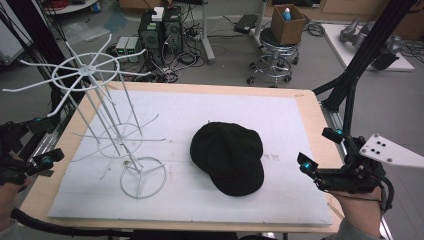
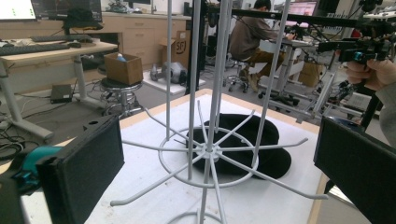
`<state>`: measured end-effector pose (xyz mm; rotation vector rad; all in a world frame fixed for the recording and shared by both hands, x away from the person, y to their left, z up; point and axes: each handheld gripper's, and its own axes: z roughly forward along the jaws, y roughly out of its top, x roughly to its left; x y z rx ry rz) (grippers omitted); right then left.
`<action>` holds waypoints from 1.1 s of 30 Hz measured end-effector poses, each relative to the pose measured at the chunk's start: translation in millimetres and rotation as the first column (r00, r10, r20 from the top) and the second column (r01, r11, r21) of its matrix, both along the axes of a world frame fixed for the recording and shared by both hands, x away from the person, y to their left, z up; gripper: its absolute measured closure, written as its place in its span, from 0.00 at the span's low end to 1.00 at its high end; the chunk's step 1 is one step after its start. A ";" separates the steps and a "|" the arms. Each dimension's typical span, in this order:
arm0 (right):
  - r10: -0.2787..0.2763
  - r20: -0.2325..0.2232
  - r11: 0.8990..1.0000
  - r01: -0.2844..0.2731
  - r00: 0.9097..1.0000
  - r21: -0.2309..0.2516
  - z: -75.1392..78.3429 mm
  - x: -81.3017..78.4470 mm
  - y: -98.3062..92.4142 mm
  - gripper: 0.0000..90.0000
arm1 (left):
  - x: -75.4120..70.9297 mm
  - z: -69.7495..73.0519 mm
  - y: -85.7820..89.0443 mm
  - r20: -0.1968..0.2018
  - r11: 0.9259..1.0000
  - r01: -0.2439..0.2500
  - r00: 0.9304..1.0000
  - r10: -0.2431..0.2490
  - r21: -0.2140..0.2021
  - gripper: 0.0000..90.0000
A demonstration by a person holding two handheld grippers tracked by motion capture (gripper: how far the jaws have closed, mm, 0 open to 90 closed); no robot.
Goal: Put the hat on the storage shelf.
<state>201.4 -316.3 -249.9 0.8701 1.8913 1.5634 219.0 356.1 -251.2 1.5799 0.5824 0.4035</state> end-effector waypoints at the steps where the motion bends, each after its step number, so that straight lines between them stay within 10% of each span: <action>1: 0.000 -0.004 1.000 0.000 1.000 0.002 -0.2 0.2 0.6 0.02 | -0.2 -0.1 -0.1 0.001 1.000 0.001 1.000 -0.001 0.000 0.02; 19: 0.023 -0.028 1.000 -0.024 0.999 -0.012 0.2 9.2 18.7 0.02 | -0.1 -2.6 -2.2 -0.004 1.000 0.004 1.000 -0.004 -0.002 0.02; 27: 0.046 -0.095 0.983 -0.062 0.994 -0.173 -6.6 31.2 51.8 0.02 | -2.1 -4.7 -5.0 -0.012 1.000 0.003 1.000 -0.002 0.008 0.02; 33: 0.083 -0.123 0.978 -0.104 0.989 -0.180 -9.0 48.9 65.3 0.02 | -3.0 -5.0 -6.2 -0.013 1.000 0.003 1.000 -0.003 0.012 0.02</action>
